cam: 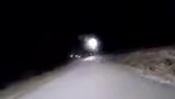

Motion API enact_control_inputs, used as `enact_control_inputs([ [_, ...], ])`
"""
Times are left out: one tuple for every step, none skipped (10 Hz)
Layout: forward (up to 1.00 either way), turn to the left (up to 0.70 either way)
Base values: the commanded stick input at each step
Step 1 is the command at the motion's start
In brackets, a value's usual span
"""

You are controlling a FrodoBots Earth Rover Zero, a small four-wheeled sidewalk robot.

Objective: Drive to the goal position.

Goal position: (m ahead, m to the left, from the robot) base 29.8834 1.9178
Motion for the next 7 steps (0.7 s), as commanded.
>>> enact_control_inputs([
  [1.0,0.0],
  [1.0,0.0],
  [1.0,0.0],
  [1.0,0.0],
  [1.0,0.0],
  [1.0,0.0],
  [1.0,0.0],
])
